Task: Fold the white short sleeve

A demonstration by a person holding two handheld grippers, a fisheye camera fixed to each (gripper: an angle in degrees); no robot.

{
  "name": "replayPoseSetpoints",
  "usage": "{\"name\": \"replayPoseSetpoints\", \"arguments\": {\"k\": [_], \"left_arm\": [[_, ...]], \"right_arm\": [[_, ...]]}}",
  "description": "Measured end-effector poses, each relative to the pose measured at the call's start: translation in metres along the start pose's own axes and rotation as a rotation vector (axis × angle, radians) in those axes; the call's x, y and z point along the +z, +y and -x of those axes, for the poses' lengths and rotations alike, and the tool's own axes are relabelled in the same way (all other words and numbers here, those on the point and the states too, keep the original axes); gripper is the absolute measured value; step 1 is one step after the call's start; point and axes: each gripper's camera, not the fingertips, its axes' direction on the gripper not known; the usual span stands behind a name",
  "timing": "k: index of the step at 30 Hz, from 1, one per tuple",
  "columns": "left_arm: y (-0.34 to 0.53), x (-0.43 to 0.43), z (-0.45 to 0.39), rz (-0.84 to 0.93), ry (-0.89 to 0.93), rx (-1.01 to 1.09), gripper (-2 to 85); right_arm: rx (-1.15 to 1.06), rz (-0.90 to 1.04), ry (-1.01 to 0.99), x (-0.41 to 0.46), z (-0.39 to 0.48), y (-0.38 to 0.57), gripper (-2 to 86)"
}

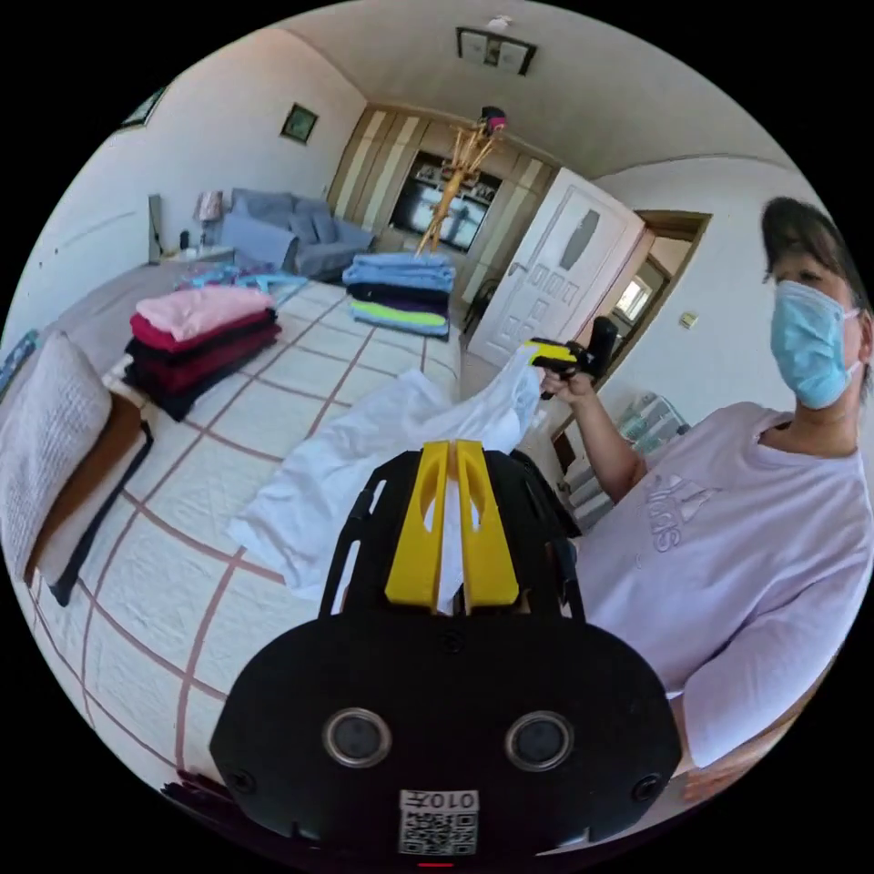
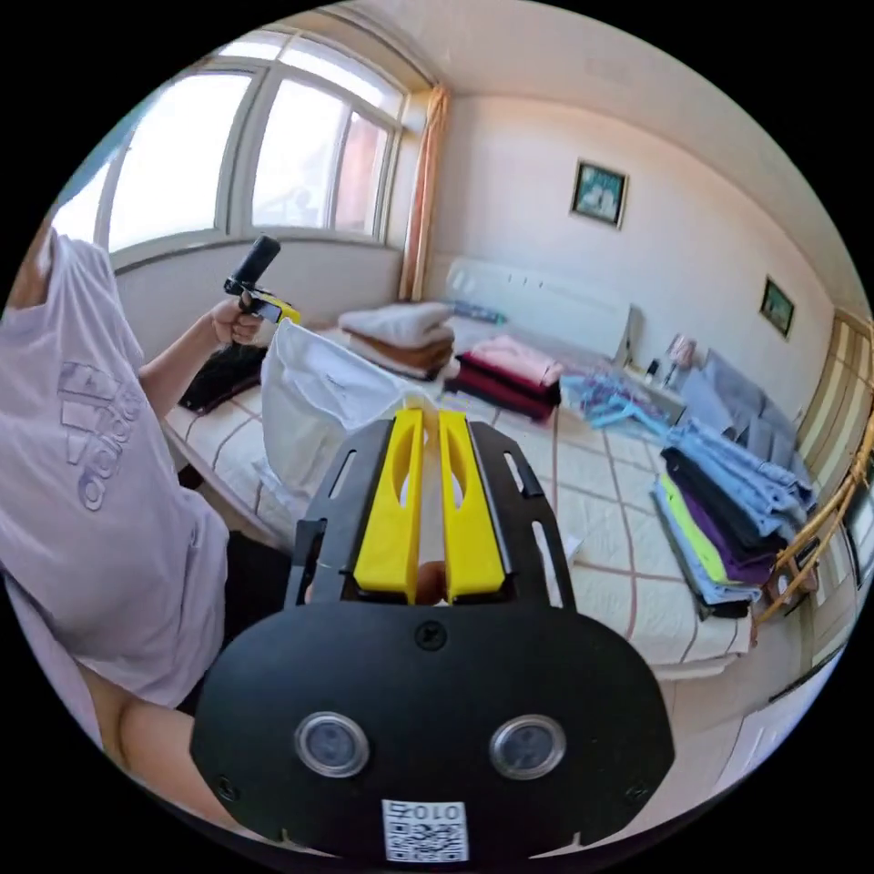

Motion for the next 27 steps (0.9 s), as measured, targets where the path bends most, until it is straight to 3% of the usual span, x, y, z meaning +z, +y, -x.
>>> {"name": "replayPoseSetpoints", "arguments": {"k": [3, 6, 9, 13, 20, 27], "left_arm": [[0.003, 0.070, 0.064, 0.088, 0.027, -0.102, 1.3], [0.008, 0.094, 0.085, 0.090, -0.102, -0.171, 4.0], [0.023, 0.066, 0.071, -0.099, -0.174, -0.148, 6.7], [0.042, 0.043, 0.063, -0.093, -0.150, -0.202, 8.9], [0.038, 0.103, 0.045, 0.085, -0.204, -0.241, 10.4], [0.018, 0.159, 0.041, 0.244, -0.333, -0.245, 9.6]], "right_arm": [[0.146, 0.235, -0.002, 0.093, -0.045, -0.012, 3.9], [0.254, 0.216, 0.004, 0.130, -0.071, -0.008, 6.8], [0.322, 0.120, -0.003, 0.108, -0.083, -0.004, 12.0], [0.308, 0.151, 0.020, 0.072, -0.085, 0.012, 12.8], [0.315, 0.215, 0.082, 0.067, -0.065, 0.015, 14.1], [0.286, 0.440, 0.137, 0.131, -0.063, 0.015, 11.4]]}}
